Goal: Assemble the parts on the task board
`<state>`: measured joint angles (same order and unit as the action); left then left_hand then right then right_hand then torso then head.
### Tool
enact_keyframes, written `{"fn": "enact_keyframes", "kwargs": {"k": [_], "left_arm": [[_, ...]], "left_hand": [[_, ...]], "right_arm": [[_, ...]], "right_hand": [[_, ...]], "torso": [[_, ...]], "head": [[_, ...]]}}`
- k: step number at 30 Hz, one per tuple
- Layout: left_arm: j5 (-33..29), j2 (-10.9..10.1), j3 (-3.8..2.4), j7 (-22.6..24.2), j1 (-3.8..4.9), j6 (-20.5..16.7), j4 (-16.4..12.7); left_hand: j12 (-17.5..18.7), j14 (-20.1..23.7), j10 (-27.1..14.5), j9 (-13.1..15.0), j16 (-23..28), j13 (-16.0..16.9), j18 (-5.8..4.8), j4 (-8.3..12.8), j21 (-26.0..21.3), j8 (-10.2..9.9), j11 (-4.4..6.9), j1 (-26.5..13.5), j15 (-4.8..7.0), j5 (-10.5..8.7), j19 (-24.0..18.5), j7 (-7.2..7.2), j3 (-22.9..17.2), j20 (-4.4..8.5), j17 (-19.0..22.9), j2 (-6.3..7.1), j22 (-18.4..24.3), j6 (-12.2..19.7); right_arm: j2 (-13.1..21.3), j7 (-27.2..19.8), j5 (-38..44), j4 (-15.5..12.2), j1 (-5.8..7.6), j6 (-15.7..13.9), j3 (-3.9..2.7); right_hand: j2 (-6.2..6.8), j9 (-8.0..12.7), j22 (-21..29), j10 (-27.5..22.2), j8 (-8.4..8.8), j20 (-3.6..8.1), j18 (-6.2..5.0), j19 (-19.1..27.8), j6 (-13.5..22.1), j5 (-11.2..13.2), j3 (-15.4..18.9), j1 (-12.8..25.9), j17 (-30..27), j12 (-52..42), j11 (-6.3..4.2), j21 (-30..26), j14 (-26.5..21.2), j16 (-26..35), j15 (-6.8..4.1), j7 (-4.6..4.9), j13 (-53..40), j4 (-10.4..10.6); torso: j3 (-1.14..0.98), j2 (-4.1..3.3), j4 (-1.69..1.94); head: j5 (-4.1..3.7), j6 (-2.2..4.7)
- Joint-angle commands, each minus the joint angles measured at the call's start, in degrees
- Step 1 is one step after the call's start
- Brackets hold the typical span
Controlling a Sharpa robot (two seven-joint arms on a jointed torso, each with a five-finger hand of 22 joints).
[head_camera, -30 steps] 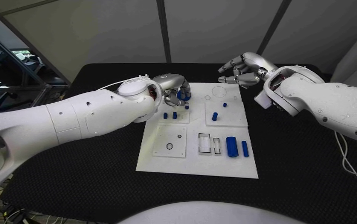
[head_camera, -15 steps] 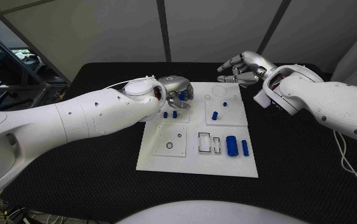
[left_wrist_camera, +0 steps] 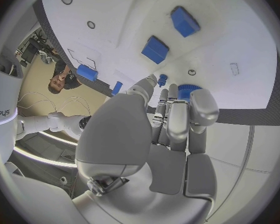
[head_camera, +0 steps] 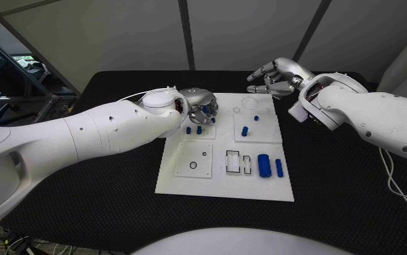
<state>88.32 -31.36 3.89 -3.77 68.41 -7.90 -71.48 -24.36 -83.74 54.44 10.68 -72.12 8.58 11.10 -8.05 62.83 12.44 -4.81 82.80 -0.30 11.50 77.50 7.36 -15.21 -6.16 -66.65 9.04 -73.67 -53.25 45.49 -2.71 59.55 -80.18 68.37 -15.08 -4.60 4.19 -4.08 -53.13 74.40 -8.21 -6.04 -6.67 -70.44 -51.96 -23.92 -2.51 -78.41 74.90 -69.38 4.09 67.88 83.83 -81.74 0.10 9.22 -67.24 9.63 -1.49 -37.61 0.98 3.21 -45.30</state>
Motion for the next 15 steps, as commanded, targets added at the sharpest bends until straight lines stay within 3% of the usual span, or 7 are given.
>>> {"fn": "enact_keyframes", "kwargs": {"k": [1, 15], "left_arm": [[0.64, 0.22, -0.03, -0.36, 0.00, 0.82, 0.37], [0.64, 0.99, -0.04, -0.29, -0.50, 0.86, 1.29]], "left_hand": [[0.53, -0.95, 0.97, -0.22, -0.62, -0.37, -5.21, -0.05, 0.56, -0.46, 0.07, 0.95, 0.14, 0.36, 0.62, 0.06, -0.93, 0.18, -0.05, -0.24, -0.32, -0.62], [2.24, -1.42, 3.21, -1.06, -1.98, -1.72, -5.54, -0.15, 2.17, -1.82, 0.37, 0.92, 0.39, 0.35, 1.60, 0.30, -3.09, 0.42, -0.28, -0.27, -1.57, -0.99]], "right_arm": [[-0.06, -0.47, 0.09, -0.11, 0.09, -0.10, -0.02], [-0.25, -0.49, 0.09, -0.05, 0.09, -0.04, -0.02]], "right_hand": [[-0.38, 0.06, -0.04, -0.32, -0.20, 0.16, -0.46, 0.08, 0.25, -0.32, -0.02, -0.18, 2.14, 0.04, -0.03, -0.31, 3.13, 0.14, -0.40, -0.04, -0.11, 0.20], [-0.40, 0.06, -0.09, -0.28, -0.21, 0.16, -0.45, 0.05, 0.24, -0.33, -0.03, -0.21, 2.15, -0.01, -0.03, -0.28, 3.13, 0.13, -0.41, -0.05, -0.16, 0.20]], "torso": [[0.00, -0.01, -0.05], [-0.02, 0.01, 0.00]], "head": [[0.02, 0.00], [-0.23, -0.07]]}}
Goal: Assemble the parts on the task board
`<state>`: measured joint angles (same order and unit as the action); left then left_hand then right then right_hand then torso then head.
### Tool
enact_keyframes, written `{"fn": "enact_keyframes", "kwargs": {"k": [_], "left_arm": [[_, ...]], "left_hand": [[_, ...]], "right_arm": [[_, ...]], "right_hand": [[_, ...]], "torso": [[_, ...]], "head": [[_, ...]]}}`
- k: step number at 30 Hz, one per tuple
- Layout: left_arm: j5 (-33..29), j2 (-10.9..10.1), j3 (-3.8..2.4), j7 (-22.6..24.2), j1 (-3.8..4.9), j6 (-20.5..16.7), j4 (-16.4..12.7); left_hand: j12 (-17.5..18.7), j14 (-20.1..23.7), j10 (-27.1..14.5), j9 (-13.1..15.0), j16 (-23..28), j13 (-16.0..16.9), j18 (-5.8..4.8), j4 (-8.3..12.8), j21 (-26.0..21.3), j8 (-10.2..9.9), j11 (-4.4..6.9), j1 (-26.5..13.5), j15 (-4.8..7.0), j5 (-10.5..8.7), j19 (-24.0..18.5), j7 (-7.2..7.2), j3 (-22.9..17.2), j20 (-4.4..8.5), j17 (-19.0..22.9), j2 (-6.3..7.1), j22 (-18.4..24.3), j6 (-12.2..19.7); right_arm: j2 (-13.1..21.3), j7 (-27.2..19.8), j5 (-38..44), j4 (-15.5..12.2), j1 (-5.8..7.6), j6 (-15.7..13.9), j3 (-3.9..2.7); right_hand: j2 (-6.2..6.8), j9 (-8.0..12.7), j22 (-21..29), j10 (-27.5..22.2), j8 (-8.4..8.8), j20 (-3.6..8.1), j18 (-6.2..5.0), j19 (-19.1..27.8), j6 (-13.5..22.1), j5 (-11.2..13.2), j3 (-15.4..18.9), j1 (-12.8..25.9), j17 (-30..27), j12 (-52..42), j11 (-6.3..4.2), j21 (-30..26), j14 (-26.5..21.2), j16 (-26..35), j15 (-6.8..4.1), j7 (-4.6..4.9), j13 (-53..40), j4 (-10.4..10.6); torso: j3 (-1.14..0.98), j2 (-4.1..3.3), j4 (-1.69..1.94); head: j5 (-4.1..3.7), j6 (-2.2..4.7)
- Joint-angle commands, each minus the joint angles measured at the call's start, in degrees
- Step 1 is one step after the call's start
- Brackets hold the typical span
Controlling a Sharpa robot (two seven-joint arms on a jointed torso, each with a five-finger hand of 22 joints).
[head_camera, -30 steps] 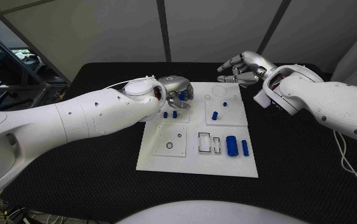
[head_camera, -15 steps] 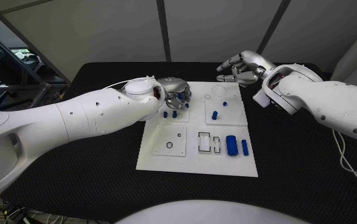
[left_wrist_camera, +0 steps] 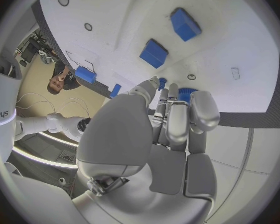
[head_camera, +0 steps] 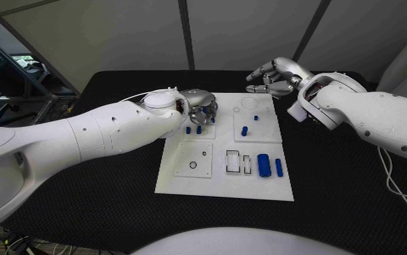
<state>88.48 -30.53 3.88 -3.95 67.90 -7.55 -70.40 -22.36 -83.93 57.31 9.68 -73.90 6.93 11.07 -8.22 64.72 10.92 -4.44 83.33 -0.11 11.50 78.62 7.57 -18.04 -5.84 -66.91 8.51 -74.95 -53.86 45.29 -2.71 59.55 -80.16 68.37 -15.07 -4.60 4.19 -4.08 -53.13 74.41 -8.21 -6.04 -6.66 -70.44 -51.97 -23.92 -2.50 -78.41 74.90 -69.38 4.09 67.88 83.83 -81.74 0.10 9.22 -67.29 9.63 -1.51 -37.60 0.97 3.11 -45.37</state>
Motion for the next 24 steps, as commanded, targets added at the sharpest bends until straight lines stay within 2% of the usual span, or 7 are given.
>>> {"fn": "enact_keyframes", "kwargs": {"k": [1, 7, 24], "left_arm": [[0.47, 0.27, -0.02, -0.13, -0.05, 0.59, 0.37], [0.47, 0.58, -0.03, -0.13, -0.23, 0.87, 0.80], [0.47, 1.29, -0.04, 0.60, -0.46, 0.73, 1.67]], "left_hand": [[0.40, -1.24, 0.52, -0.12, -0.28, -0.19, -5.53, 0.01, 0.32, -0.40, 0.01, 0.35, 0.21, 0.35, 0.52, 0.08, -0.42, 0.13, 0.01, 0.31, -0.34, -0.43], [0.69, -1.25, 0.99, -0.21, -0.39, -0.39, -5.55, 0.06, 0.38, -0.54, 0.07, 0.37, 0.27, 0.34, 0.58, 0.08, -0.82, 0.16, 0.14, 0.31, -0.44, -0.70], [1.90, -1.28, 2.98, -0.50, -0.93, -1.14, -5.71, 0.66, 1.12, -0.96, 0.38, 0.68, 0.51, 0.33, 0.99, 0.00, -2.66, 0.37, 0.47, 0.18, -1.13, -2.12]], "right_arm": [[-0.05, -0.49, 0.09, -0.07, 0.09, -0.04, -0.02], [-0.08, -0.49, 0.09, -0.07, 0.09, -0.01, -0.02], [-0.20, -0.39, 0.09, -0.12, 0.09, 0.12, -0.03]], "right_hand": [[-0.42, 0.05, -0.13, -0.23, -0.23, 0.16, -0.45, 0.02, 0.23, -0.33, -0.06, -0.24, 2.17, -0.07, -0.04, -0.25, 3.14, 0.13, -0.41, -0.05, -0.17, 0.20], [-0.52, 0.05, -0.10, -0.23, -0.25, 0.17, -0.45, 0.03, 0.21, -0.37, -0.13, -0.31, 2.10, -0.06, -0.04, -0.29, 3.12, 0.19, -0.42, -0.06, -0.15, 0.21], [-0.52, 0.05, -0.10, -0.23, -0.25, 0.17, -0.45, 0.03, 0.21, -0.37, -0.13, -0.31, 2.10, -0.06, -0.04, -0.29, 3.12, 0.19, -0.42, -0.06, -0.15, 0.21]], "torso": [[0.01, -0.01, 0.02], [-0.03, 0.00, -0.03], [0.00, 0.01, 0.04]], "head": [[-0.11, -0.01], [0.01, 0.03], [-0.30, -0.01]]}}
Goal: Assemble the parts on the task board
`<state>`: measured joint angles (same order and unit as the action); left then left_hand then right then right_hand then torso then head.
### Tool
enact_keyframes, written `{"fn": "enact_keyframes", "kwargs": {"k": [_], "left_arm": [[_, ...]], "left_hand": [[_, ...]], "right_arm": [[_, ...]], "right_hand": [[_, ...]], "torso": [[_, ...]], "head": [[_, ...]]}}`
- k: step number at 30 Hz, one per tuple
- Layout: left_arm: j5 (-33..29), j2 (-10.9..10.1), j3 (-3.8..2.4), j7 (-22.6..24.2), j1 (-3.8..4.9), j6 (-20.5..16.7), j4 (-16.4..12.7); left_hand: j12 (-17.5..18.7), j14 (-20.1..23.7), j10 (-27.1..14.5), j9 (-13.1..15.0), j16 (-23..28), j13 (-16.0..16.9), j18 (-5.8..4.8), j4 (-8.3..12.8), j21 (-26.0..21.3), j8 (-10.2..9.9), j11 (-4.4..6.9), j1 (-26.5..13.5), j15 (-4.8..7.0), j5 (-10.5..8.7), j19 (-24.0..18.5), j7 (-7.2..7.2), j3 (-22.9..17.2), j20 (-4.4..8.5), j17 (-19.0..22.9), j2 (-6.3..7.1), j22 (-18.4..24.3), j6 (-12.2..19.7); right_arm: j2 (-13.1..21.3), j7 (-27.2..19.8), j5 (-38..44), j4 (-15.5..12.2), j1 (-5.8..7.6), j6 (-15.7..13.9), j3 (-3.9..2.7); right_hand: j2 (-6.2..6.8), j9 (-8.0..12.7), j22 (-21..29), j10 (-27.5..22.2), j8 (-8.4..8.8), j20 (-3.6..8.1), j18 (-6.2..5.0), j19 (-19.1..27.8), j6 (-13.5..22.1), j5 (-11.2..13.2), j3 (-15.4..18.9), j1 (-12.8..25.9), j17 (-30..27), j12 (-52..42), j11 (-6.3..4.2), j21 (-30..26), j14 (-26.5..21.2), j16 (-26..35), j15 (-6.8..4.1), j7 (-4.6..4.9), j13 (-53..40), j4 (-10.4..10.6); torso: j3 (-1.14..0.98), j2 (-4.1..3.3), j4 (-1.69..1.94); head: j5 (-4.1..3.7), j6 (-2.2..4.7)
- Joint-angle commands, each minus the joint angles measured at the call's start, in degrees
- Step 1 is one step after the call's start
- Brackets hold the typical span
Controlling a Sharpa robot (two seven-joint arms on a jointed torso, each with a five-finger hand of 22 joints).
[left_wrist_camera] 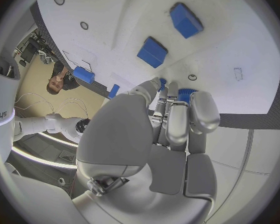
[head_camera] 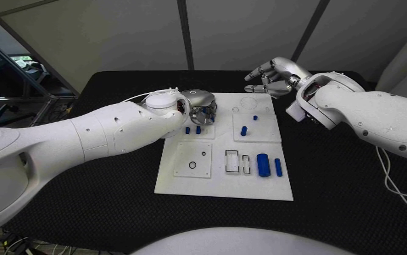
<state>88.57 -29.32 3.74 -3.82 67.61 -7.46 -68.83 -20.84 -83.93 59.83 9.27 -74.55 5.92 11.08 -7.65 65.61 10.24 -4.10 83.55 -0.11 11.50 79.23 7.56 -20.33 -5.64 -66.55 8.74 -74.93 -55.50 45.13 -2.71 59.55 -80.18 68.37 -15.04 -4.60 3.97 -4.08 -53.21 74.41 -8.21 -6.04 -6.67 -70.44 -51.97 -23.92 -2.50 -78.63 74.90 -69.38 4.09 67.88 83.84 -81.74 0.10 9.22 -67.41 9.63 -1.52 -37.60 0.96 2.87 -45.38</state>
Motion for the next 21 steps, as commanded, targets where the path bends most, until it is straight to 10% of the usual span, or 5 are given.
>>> {"fn": "enact_keyframes", "kwargs": {"k": [1, 17, 21], "left_arm": [[0.38, 0.09, 0.10, 0.57, -0.17, 0.60, 0.13], [-0.65, -1.24, 0.04, 2.62, -0.24, -4.25, -1.06], [-1.29, -2.36, -1.20, 2.88, -0.26, -5.79, -2.37]], "left_hand": [[0.47, -1.28, 0.57, -0.11, -0.30, -0.17, -5.73, 0.15, 0.25, -0.31, 0.06, 0.46, 0.54, 0.33, 0.39, -0.02, -0.47, 0.18, 0.14, -0.04, -1.18, -0.56], [3.20, -1.15, 4.48, -0.19, -0.77, -1.07, -5.72, 1.65, 0.07, -0.42, 0.66, 0.25, 1.03, 0.31, 0.34, -0.49, -3.40, 0.74, 0.98, 0.35, -1.56, -4.19], [4.40, -1.18, 5.34, -0.33, -1.03, -1.41, -5.75, 1.90, 0.08, -0.80, 0.57, -0.21, 0.98, 0.31, 0.37, -0.42, -4.18, 0.68, 1.06, 0.72, -1.70, -4.70]], "right_arm": [[-0.03, -0.39, 0.09, -0.10, 0.09, 0.09, -0.03], [0.16, -0.36, 0.09, -0.17, 0.10, 0.08, -0.03], [0.25, -0.36, 0.10, -0.17, 0.10, 0.07, -0.03]], "right_hand": [[-0.30, 0.05, -0.02, -0.24, -0.25, 0.17, -0.45, 0.03, 0.21, -0.37, -0.13, -0.09, 2.10, -0.06, -0.05, -0.29, 3.12, 0.19, -0.42, -0.05, -0.03, 0.21], [-0.30, 0.05, -0.02, -0.24, -0.25, 0.17, -0.45, 0.03, 0.21, -0.37, -0.13, -0.09, 2.10, -0.06, -0.05, -0.29, 3.12, 0.19, -0.42, -0.05, -0.03, 0.21], [-0.30, 0.05, -0.02, -0.24, -0.25, 0.17, -0.45, 0.03, 0.21, -0.37, -0.13, -0.09, 2.10, -0.06, -0.05, -0.29, 3.12, 0.19, -0.42, -0.05, -0.03, 0.21]], "torso": [[0.01, 0.01, 0.05], [0.12, 0.05, 0.12], [0.04, 0.07, 0.04]], "head": [[-0.05, 0.00], [-0.08, 0.16], [0.16, 0.34]]}}
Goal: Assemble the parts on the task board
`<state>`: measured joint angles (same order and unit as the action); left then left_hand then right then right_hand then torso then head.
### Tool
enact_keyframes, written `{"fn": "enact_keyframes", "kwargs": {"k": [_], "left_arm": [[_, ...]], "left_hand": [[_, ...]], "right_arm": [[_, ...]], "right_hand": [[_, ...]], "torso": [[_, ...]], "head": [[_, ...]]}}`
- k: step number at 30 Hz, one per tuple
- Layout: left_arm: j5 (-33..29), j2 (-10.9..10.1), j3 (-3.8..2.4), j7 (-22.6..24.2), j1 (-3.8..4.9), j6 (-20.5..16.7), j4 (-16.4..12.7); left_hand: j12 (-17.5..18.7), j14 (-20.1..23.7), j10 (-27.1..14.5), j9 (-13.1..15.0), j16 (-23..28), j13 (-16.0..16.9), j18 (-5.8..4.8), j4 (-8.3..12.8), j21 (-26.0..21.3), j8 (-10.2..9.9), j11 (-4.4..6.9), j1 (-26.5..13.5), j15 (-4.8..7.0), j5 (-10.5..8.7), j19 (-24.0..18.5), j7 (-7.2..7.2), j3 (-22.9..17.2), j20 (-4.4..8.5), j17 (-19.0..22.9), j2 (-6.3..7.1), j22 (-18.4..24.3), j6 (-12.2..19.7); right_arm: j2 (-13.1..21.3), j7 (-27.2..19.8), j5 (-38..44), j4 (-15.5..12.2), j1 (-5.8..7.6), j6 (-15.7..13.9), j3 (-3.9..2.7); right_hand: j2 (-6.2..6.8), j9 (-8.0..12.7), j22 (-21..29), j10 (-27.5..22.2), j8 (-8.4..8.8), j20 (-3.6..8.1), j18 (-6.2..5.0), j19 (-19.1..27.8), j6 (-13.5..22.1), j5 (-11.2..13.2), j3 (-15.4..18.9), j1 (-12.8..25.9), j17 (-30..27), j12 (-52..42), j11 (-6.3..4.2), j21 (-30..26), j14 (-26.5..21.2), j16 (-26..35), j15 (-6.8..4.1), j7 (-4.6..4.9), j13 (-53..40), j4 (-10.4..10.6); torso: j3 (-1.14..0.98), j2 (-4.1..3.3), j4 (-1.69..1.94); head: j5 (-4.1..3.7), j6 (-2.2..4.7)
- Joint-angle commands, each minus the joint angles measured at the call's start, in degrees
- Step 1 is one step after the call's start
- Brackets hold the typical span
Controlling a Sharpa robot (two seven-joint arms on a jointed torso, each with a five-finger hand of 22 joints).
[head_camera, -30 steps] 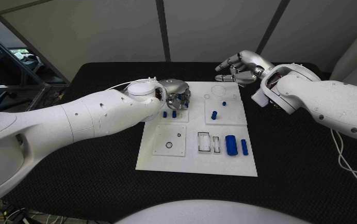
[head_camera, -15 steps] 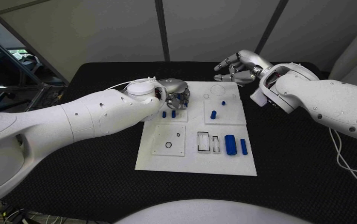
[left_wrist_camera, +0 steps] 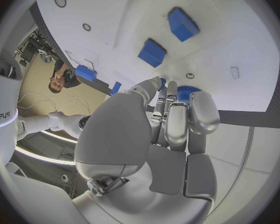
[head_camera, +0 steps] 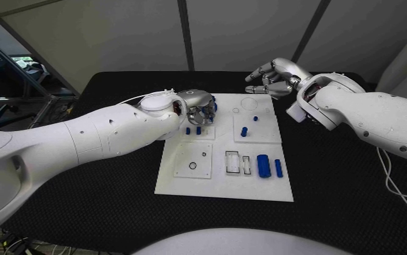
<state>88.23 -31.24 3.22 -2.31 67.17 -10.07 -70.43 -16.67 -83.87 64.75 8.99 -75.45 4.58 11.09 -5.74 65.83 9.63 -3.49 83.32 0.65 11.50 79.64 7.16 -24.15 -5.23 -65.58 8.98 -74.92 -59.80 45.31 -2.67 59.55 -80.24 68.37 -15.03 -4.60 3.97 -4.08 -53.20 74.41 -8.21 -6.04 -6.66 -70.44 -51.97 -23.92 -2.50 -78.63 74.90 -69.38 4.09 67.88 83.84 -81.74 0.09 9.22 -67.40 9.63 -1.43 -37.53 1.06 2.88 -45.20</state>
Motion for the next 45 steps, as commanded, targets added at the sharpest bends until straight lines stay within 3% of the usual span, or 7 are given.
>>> {"fn": "enact_keyframes", "kwargs": {"k": [1, 7, 12, 23, 26, 35, 45], "left_arm": [[-1.07, -0.75, -1.06, 1.40, 0.18, -3.41, -1.13], [-1.53, -2.69, -3.43, 1.14, 0.14, -3.40, -3.52], [-2.36, -4.48, -4.12, 0.49, 0.13, -2.66, -4.91], [-2.87, -9.03, -4.33, -1.65, -0.54, -0.01, -7.38], [-2.89, -9.63, -4.33, -1.98, -0.81, 0.27, -7.65], [-2.81, -9.89, -4.32, -2.24, -2.02, 0.08, -7.21], [-2.67, -9.47, -4.32, -2.36, -2.44, 0.41, -6.45]], "left_hand": [[0.55, -1.26, 0.66, -0.09, -0.23, -0.15, -5.76, 0.08, -0.10, -0.30, -0.06, -0.08, 0.20, 0.30, -0.01, 0.03, -0.55, 0.27, 0.09, 0.60, -1.77, -0.52], [1.19, -1.33, 0.95, -0.20, -0.48, -0.28, -5.79, 0.18, -0.04, -0.60, -0.23, -0.45, 0.10, 0.27, 0.05, 0.24, -0.76, 0.21, -0.05, 0.96, -1.88, -0.61], [1.42, -1.36, 1.16, -0.24, -0.57, -0.30, -5.86, 0.24, 0.22, -0.69, -0.27, -0.57, 0.06, 0.26, 0.18, 0.33, -0.88, 0.17, -0.06, 1.07, -2.05, -0.72], [1.74, -1.32, 1.40, -0.29, -0.54, -0.32, -5.91, 0.28, 0.39, -0.84, -0.36, -0.79, -0.01, 0.23, 0.26, 0.47, -0.98, 0.11, 0.18, 1.23, -2.19, -0.83], [1.78, -1.30, 1.48, -0.30, -0.53, -0.31, -5.91, 0.28, 0.40, -0.86, -0.37, -0.83, -0.02, 0.23, 0.26, 0.48, -1.01, 0.10, 0.23, 1.23, -2.21, -0.88], [1.85, -1.29, 1.53, -0.31, -0.52, -0.31, -5.90, 0.33, 0.34, -0.90, -0.36, -0.81, -0.03, 0.23, 0.24, 0.47, -1.06, 0.09, 0.27, 1.24, -2.19, -0.89], [1.94, -1.26, 1.65, -0.33, -0.50, -0.29, -5.87, 0.40, 0.19, -0.94, -0.35, -0.77, -0.04, 0.24, 0.18, 0.48, -1.15, 0.08, 0.36, 1.23, -2.12, -0.95]], "right_arm": [[0.08, -0.39, 0.10, -0.09, 0.10, 0.06, -0.03], [0.14, -0.36, 0.10, -0.09, 0.09, 0.17, -0.03], [0.22, -0.32, 0.10, -0.05, 0.09, 0.20, -0.03], [0.51, -0.26, 0.10, -0.06, 0.09, 0.19, -0.02], [0.53, -0.26, 0.10, -0.06, 0.09, 0.18, -0.02], [0.59, -0.26, 0.10, 0.01, 0.09, 0.21, -0.02], [0.53, -0.24, 0.10, 0.04, 0.09, 0.22, -0.02]], "right_hand": [[-0.30, 0.05, -0.03, -0.24, -0.25, 0.17, -0.45, 0.03, 0.21, -0.37, -0.13, -0.09, 2.10, -0.06, -0.05, -0.29, 3.12, 0.19, -0.41, -0.05, -0.04, 0.22], [-0.39, 0.04, -0.09, -0.16, -0.30, 0.18, -0.44, -0.03, 0.16, -0.43, -0.21, -0.20, 2.15, -0.15, -0.06, -0.27, 3.13, 0.18, -0.43, -0.06, -0.11, 0.24], [-0.39, 0.04, -0.09, -0.16, -0.30, 0.18, -0.44, -0.03, 0.16, -0.43, -0.21, -0.20, 2.15, -0.15, -0.06, -0.27, 3.13, 0.18, -0.43, -0.06, -0.11, 0.24], [-0.39, 0.04, -0.09, -0.16, -0.30, 0.18, -0.44, -0.03, 0.16, -0.43, -0.21, -0.20, 2.15, -0.15, -0.06, -0.27, 3.13, 0.18, -0.43, -0.06, -0.11, 0.24], [-0.39, 0.04, -0.09, -0.16, -0.30, 0.18, -0.44, -0.03, 0.16, -0.43, -0.21, -0.20, 2.15, -0.15, -0.06, -0.27, 3.13, 0.18, -0.43, -0.06, -0.11, 0.24], [-0.41, 0.03, -0.19, -0.11, -0.35, 0.18, -0.42, -0.10, 0.10, -0.44, -0.24, -0.23, 2.20, -0.20, -0.07, -0.22, 3.15, 0.16, -0.43, -0.07, -0.14, 0.25], [-0.41, 0.03, -0.19, -0.11, -0.35, 0.18, -0.42, -0.10, 0.10, -0.44, -0.24, -0.23, 2.20, -0.20, -0.07, -0.22, 3.15, 0.16, -0.43, -0.07, -0.14, 0.25]], "torso": [[-0.04, 0.02, -0.03], [0.00, 0.02, 0.02], [-0.09, 0.05, 0.04], [-0.03, 0.05, -0.02], [-0.03, 0.00, -0.04], [0.00, -0.04, -0.11], [-0.08, -0.03, -0.06]], "head": [[0.02, 0.20], [0.09, 0.43], [0.29, 0.53], [-0.05, 0.63], [0.34, 0.72], [0.48, 0.85], [0.51, 0.98]]}}
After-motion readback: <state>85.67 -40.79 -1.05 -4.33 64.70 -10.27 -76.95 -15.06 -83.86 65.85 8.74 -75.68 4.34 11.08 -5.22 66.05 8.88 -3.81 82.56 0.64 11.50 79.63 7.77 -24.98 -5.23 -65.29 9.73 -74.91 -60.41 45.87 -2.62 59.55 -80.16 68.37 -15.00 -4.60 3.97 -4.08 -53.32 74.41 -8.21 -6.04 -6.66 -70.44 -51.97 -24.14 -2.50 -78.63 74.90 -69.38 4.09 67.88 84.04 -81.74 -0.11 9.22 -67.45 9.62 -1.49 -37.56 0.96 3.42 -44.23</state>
